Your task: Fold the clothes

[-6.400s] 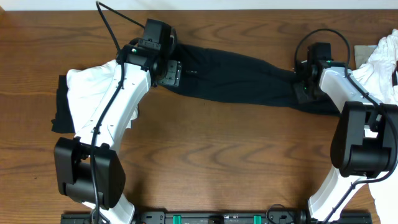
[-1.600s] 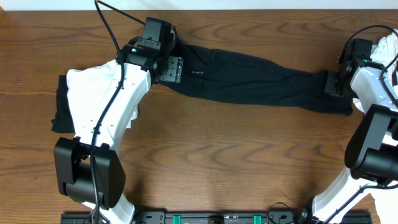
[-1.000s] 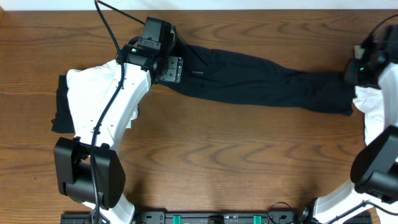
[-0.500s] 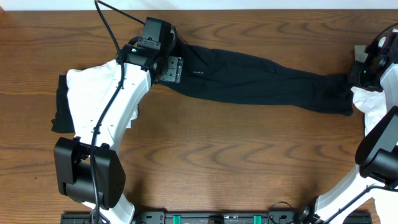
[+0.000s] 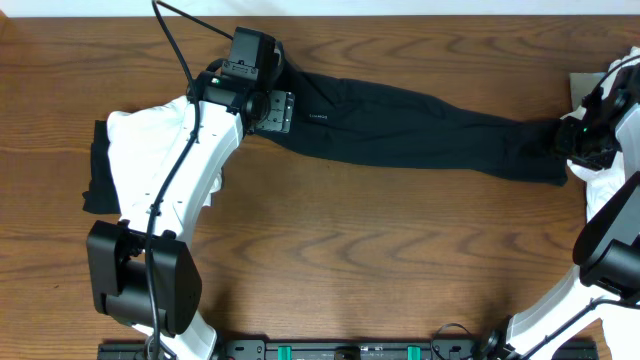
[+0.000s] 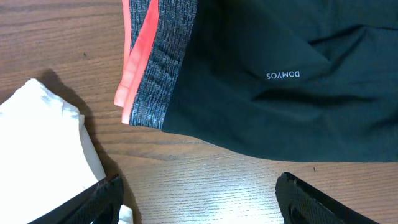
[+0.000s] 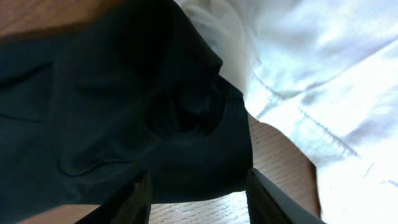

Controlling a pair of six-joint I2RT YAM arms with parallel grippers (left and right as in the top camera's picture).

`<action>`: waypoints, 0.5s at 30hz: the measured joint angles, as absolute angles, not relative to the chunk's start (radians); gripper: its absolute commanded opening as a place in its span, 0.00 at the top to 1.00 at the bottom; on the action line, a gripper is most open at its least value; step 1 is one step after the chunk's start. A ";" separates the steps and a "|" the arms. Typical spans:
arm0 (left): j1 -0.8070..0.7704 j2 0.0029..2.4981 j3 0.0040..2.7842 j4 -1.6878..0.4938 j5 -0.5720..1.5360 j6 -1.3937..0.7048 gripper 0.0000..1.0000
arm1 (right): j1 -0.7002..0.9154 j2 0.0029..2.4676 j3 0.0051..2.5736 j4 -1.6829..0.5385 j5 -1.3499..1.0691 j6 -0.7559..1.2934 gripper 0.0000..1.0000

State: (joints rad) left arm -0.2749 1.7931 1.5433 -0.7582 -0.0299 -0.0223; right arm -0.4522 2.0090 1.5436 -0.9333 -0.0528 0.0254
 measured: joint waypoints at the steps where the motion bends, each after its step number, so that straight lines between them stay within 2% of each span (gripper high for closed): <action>1: -0.275 1.793 1.543 -0.759 -0.030 -0.022 0.20 | -0.452 2.009 1.534 -0.935 -0.053 0.047 0.45; 7: -0.275 1.793 1.543 -0.793 -0.030 -0.022 0.20 | -0.459 2.009 1.483 -0.956 -0.065 0.225 0.25; 10: -0.275 1.793 1.543 -0.801 -0.030 -0.022 0.20 | -0.477 2.009 1.460 -0.896 -0.097 0.301 0.15; 15: -0.275 1.793 1.543 -0.803 -0.030 -0.022 0.20 | -0.495 2.008 1.371 -0.737 -0.129 0.406 0.14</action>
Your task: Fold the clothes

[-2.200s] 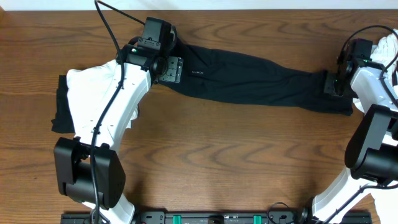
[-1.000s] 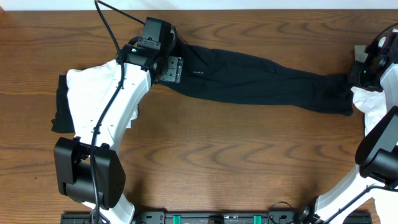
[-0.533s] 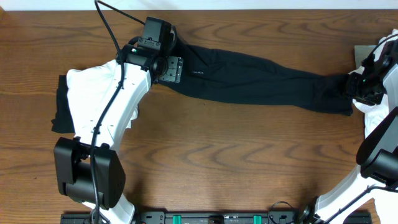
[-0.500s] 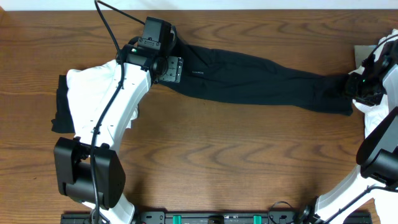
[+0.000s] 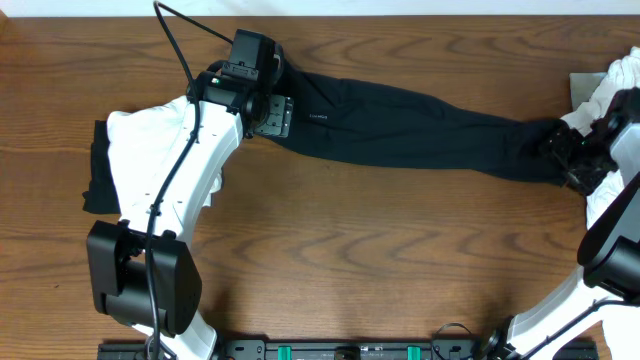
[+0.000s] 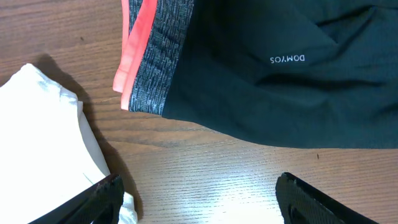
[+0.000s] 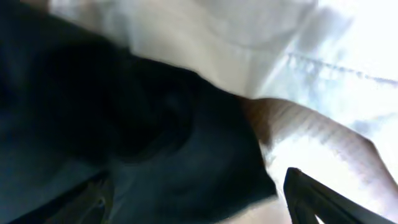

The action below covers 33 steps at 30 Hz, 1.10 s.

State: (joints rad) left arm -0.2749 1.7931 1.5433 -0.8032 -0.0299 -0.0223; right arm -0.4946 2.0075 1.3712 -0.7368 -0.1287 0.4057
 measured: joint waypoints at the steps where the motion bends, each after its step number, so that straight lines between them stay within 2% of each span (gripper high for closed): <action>1: -0.275 1.793 1.543 -0.803 -0.030 -0.022 0.20 | -0.495 2.008 1.350 -0.700 -0.136 0.422 0.14; 8: -0.275 1.793 1.543 -0.804 -0.030 -0.022 0.20 | -0.495 1.989 1.283 -0.565 -0.193 0.545 0.18; 13: -0.275 1.793 1.543 -0.804 -0.030 -0.022 0.20 | -0.495 1.988 1.269 -0.483 -0.239 0.601 0.37; 18: -0.275 1.793 1.543 -0.813 -0.030 -0.022 0.20 | -0.495 1.988 1.268 -0.466 -0.275 0.647 0.49; 20: -0.275 1.793 1.543 -0.825 -0.030 -0.022 0.20 | -0.495 1.988 1.268 -0.467 -0.276 0.660 0.60; 21: -0.275 1.793 1.543 -0.835 -0.030 -0.022 0.20 | -0.495 1.988 1.268 -0.468 -0.276 0.662 0.70; 25: -0.275 1.793 1.543 -0.855 -0.030 -0.022 0.20 | -0.495 1.988 1.268 -0.490 -0.260 0.674 0.99; 33: -0.275 1.743 1.543 -0.858 -0.030 -0.022 0.20 | -0.497 1.948 1.264 -0.512 -0.270 0.603 0.99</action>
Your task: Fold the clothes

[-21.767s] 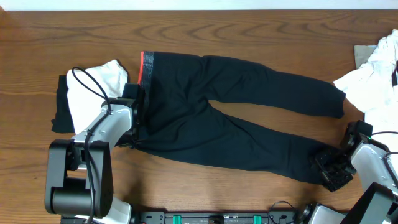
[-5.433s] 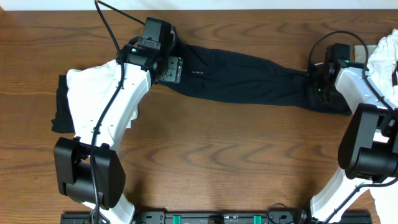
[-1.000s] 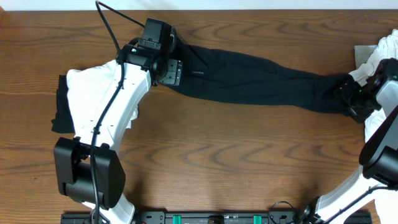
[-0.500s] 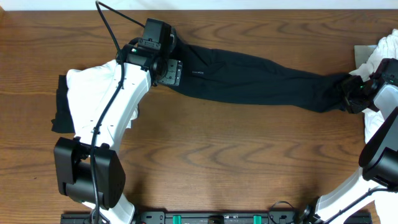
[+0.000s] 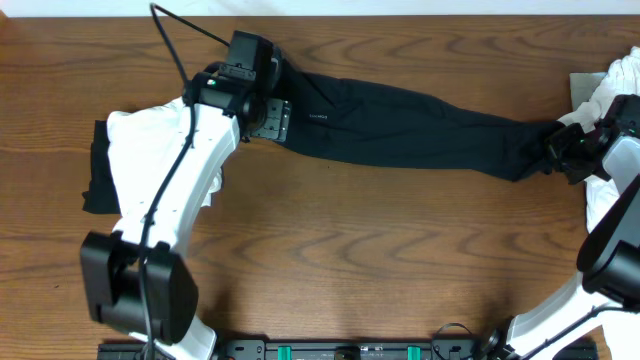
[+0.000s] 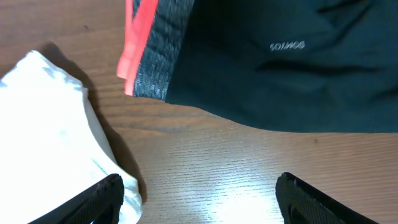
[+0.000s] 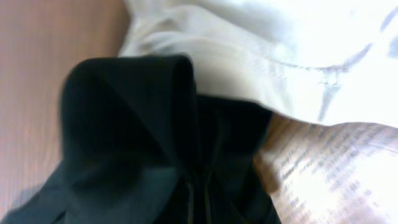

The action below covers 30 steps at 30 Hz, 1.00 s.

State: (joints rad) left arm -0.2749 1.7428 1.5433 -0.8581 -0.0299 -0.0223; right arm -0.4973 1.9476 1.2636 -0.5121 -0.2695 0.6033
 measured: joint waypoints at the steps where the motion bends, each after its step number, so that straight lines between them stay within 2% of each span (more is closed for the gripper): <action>1: -0.275 1.723 1.543 -0.858 -0.030 -0.022 0.20 | -0.499 1.923 1.261 -0.521 -0.266 0.585 0.99; 11: -0.275 1.568 1.543 -0.857 -0.030 -0.022 0.20 | -0.524 1.561 1.260 -0.591 -0.110 0.373 0.99; 19: -0.275 1.562 1.543 -0.872 -0.030 -0.022 0.20 | -0.523 1.549 1.259 -0.587 -0.084 0.248 0.99; 24: -0.275 1.562 1.543 -0.879 -0.030 -0.022 0.20 | -0.516 1.549 1.259 -0.531 -0.187 0.157 0.99; 30: -0.275 1.562 1.543 -0.879 -0.030 -0.022 0.20 | -0.414 1.549 1.259 -0.463 -0.285 0.125 0.99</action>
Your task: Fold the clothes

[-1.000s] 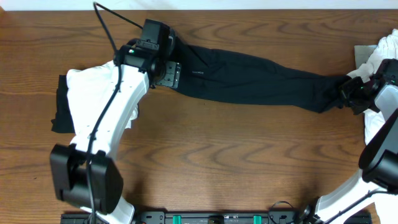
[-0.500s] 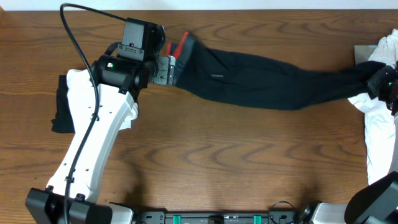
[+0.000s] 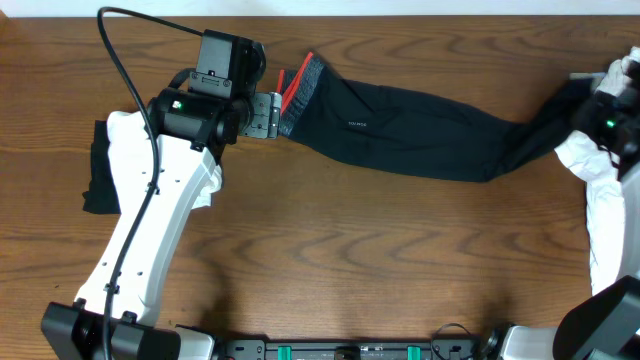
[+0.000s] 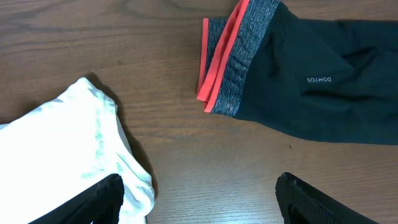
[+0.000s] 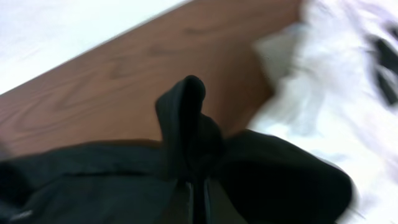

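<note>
Black leggings lie stretched across the far half of the table, their grey and orange waistband at the left. My left gripper stands open just left of the waistband, touching nothing. The left wrist view has the waistband ahead of my open fingers, with bare wood between them. My right gripper is shut on the leggings' leg end and holds it lifted. Seen from the right wrist, black fabric bunches up out of my shut gripper.
A white garment lies under my left arm, with a dark cloth at its left edge. More white cloth is piled at the right table edge, below my right gripper. The table's far edge runs just behind the leggings.
My right gripper has risen and moved to the far right with the leg end, and the leggings have shifted rightwards. My left gripper now stands left of the waistband, which shows uncovered from overhead.
My right gripper was open over the leg end beside the white cloth, then still open and closer, then shut on it. Now it holds the end lifted. My left gripper stayed open over the waistband and has ended up beside it.
</note>
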Controlling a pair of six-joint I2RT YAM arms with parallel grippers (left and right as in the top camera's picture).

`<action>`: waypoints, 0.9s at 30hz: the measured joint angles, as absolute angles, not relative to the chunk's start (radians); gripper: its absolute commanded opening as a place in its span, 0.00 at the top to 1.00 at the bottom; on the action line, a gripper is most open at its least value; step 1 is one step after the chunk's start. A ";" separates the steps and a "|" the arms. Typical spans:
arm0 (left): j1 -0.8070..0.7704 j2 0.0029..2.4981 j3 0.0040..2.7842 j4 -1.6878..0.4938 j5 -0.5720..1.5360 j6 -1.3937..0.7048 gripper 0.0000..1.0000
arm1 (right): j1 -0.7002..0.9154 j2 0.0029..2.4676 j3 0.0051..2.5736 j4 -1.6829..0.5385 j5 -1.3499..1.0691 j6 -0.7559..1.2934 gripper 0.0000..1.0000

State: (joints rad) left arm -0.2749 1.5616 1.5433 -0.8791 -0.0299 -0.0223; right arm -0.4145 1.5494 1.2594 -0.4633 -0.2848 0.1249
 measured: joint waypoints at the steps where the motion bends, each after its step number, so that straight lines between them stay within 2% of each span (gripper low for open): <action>1: -0.275 1.562 1.543 -0.879 -0.030 -0.022 0.20 | -0.385 1.549 1.259 -0.448 -0.294 0.123 0.99; 12: -0.275 1.561 1.543 -0.874 -0.030 -0.022 0.20 | 0.028 1.635 1.259 -0.282 -0.321 0.117 0.99; 20: -0.275 1.557 1.543 -0.873 -0.030 -0.022 0.20 | 0.207 1.830 1.259 -0.207 -0.306 0.119 0.98; 21: -0.275 1.557 1.543 -0.873 -0.030 -0.022 0.20 | 0.223 1.843 1.259 -0.195 -0.305 0.120 0.93; 22: -0.275 1.557 1.543 -0.873 -0.030 -0.022 0.20 | 0.236 1.850 1.259 -0.187 -0.303 0.124 0.74; 23: -0.275 1.557 1.543 -0.873 -0.030 -0.022 0.20 | 0.246 1.853 1.259 -0.183 -0.299 0.130 0.45; 24: -0.275 1.557 1.543 -0.873 -0.030 -0.022 0.20 | 0.257 1.853 1.259 -0.181 -0.294 0.129 0.29; 27: -0.275 1.557 1.543 -0.873 -0.030 -0.022 0.20 | 0.280 1.852 1.259 -0.186 -0.272 0.126 0.27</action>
State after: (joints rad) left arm -0.2749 1.5574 1.5433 -0.8726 -0.0299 -0.0223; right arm 0.2798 1.8523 1.2591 -0.1864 -0.2718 0.1261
